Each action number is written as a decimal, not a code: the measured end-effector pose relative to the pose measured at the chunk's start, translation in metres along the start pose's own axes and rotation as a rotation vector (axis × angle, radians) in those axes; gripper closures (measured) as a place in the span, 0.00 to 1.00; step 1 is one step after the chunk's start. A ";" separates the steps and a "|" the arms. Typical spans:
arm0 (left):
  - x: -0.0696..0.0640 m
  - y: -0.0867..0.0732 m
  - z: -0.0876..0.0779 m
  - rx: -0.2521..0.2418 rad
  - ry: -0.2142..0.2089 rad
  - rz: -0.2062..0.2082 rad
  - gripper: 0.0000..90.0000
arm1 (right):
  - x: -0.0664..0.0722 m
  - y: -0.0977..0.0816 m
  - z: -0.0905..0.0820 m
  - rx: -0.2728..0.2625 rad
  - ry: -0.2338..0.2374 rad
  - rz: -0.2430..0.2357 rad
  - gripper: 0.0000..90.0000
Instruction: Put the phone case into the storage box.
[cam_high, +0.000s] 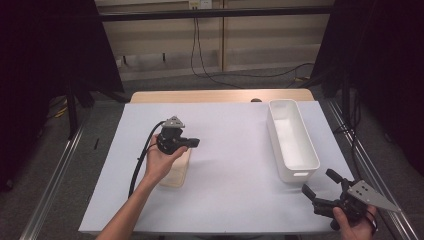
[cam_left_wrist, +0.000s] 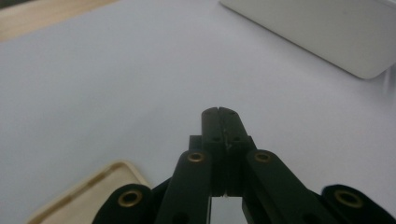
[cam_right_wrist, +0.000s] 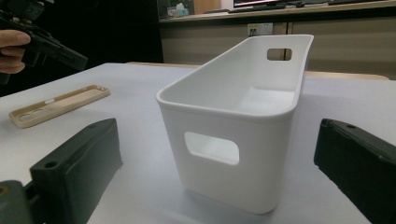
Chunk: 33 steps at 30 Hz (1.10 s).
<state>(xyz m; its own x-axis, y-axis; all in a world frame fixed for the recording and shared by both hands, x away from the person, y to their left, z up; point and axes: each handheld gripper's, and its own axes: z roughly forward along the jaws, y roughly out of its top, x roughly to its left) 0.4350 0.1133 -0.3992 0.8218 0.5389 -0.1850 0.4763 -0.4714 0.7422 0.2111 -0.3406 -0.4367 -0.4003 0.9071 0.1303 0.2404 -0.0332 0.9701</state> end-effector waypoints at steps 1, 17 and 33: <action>0.001 0.001 0.002 0.022 0.007 0.006 1.00 | 0.000 0.000 0.000 0.001 -0.002 0.001 0.00; 0.018 -0.002 0.040 0.221 0.052 0.024 1.00 | 0.000 0.000 0.000 0.005 0.000 -0.001 0.00; 0.034 -0.005 0.049 0.268 0.095 0.001 1.00 | 0.000 0.000 0.000 0.007 0.002 -0.001 0.00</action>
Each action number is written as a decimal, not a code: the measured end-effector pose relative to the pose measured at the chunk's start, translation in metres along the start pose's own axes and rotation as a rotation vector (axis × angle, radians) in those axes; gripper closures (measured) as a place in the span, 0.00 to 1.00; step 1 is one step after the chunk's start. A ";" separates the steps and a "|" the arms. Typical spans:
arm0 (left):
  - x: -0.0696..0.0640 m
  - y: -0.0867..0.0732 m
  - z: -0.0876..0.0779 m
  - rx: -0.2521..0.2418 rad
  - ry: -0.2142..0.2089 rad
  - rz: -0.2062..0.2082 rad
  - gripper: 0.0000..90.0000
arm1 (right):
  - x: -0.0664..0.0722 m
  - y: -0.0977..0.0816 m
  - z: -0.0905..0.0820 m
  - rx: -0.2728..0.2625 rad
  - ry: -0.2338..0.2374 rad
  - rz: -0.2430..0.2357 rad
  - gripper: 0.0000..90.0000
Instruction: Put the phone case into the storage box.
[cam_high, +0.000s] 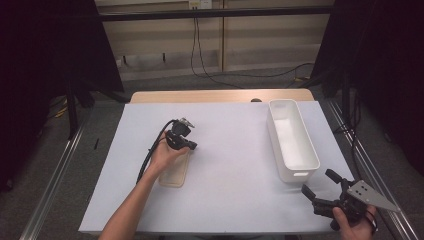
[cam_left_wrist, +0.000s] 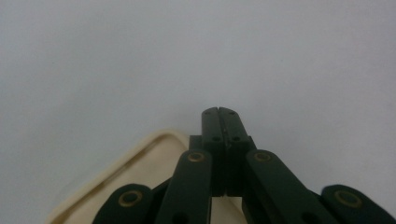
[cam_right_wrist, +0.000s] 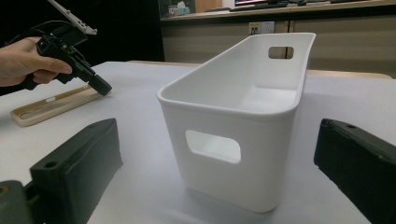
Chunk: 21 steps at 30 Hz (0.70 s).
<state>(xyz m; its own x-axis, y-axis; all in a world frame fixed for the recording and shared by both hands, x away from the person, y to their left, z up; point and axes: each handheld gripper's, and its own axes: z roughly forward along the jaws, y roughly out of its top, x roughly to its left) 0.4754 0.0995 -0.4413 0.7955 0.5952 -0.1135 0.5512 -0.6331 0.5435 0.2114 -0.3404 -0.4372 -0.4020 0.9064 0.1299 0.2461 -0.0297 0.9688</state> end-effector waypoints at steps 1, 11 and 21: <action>0.000 0.000 0.000 0.000 0.000 0.000 1.00 | 0.000 0.000 0.000 0.000 0.000 0.000 0.00; 0.011 -0.005 0.000 0.006 0.019 -0.037 1.00 | 0.000 0.000 0.000 0.000 -0.002 0.005 0.00; 0.018 -0.010 -0.004 0.001 0.030 -0.056 1.00 | -0.001 0.000 -0.001 0.001 0.000 -0.004 0.00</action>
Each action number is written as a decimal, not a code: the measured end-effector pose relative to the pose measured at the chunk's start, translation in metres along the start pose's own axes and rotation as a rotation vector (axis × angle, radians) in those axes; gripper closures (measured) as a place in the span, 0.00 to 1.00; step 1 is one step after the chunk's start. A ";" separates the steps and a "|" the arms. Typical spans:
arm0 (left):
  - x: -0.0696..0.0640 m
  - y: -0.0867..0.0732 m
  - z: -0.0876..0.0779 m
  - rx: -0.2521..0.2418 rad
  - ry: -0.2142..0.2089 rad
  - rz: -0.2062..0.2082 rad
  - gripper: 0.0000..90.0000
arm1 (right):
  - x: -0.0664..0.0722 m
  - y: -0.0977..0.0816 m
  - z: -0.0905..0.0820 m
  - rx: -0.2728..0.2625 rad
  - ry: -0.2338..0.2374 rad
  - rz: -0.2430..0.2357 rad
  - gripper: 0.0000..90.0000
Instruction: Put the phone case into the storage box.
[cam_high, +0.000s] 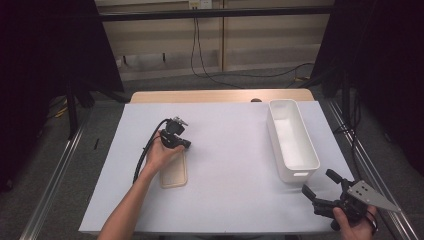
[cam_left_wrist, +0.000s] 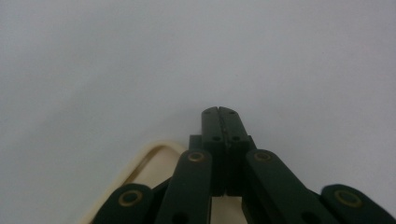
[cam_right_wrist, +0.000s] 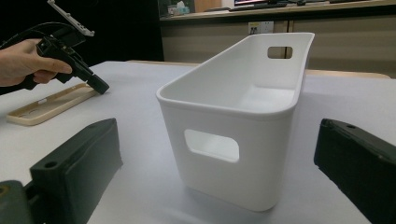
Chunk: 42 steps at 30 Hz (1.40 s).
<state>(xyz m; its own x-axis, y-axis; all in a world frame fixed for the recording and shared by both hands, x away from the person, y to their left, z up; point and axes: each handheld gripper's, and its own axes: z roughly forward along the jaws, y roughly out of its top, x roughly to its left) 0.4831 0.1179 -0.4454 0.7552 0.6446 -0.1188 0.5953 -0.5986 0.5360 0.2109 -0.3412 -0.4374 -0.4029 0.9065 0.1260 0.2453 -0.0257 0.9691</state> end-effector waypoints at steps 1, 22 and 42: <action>0.001 -0.001 -0.001 -0.001 0.004 -0.006 1.00 | 0.000 0.000 0.000 0.000 0.000 0.000 0.00; 0.020 -0.024 -0.018 -0.017 0.034 -0.051 1.00 | 0.001 0.000 -0.002 -0.004 -0.007 0.009 0.00; 0.029 -0.054 -0.040 -0.017 0.057 -0.080 1.00 | 0.000 0.000 -0.003 -0.004 -0.008 0.008 0.00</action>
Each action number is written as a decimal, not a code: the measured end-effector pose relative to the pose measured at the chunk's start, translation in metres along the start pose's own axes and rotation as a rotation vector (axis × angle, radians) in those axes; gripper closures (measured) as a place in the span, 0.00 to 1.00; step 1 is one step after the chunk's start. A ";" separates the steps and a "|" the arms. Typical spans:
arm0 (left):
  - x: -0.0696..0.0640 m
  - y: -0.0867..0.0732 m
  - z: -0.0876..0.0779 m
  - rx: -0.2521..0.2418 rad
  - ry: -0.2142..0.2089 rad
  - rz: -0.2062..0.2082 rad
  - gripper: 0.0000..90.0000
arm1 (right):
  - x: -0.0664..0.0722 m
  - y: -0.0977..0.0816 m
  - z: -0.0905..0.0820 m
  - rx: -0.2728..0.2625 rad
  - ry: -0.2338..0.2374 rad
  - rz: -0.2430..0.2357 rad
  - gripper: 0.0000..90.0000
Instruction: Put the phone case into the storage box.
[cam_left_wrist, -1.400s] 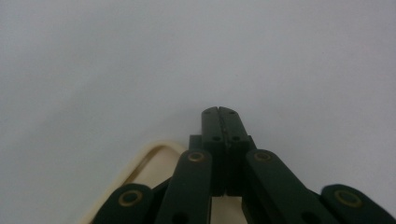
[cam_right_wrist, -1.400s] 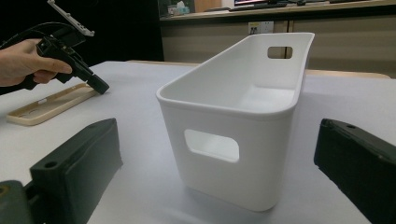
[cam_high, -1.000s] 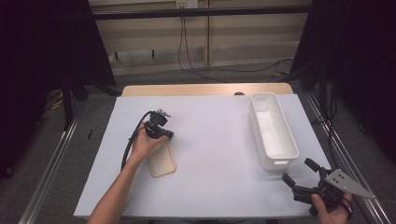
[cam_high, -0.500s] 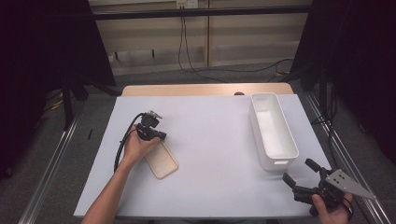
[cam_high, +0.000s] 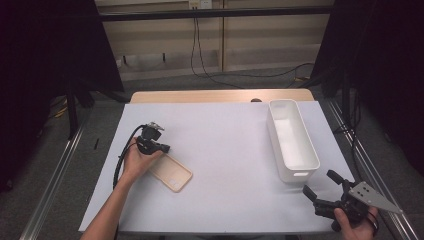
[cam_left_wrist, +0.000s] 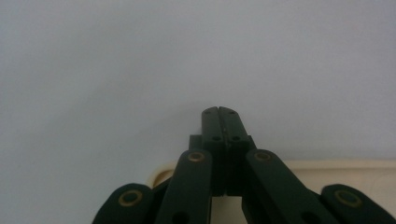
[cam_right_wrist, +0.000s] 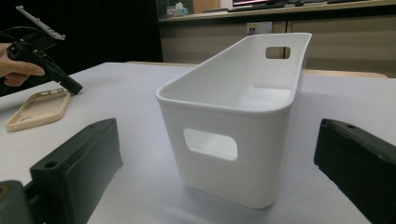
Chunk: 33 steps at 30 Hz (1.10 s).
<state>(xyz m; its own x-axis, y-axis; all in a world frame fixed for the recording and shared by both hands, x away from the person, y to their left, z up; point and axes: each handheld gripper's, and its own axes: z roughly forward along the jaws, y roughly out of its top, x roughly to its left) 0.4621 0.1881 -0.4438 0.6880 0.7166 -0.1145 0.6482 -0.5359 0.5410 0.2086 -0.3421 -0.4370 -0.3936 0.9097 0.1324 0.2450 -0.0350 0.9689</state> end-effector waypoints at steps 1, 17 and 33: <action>-0.001 -0.004 -0.002 -0.004 0.004 -0.004 1.00 | 0.000 0.000 0.000 0.000 0.000 0.000 0.00; -0.004 -0.027 -0.020 -0.002 0.021 0.012 1.00 | 0.000 0.000 0.000 -0.001 -0.002 0.000 0.00; -0.012 -0.054 -0.034 -0.035 0.023 0.001 1.00 | 0.000 0.000 0.000 -0.001 0.002 -0.002 0.00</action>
<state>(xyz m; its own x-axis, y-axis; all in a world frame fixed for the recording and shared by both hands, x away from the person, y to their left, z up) 0.4077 0.2238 -0.4431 0.6809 0.7263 -0.0946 0.6350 -0.5210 0.5704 0.2089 -0.3417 -0.4369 -0.3957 0.9090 0.1311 0.2433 -0.0339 0.9693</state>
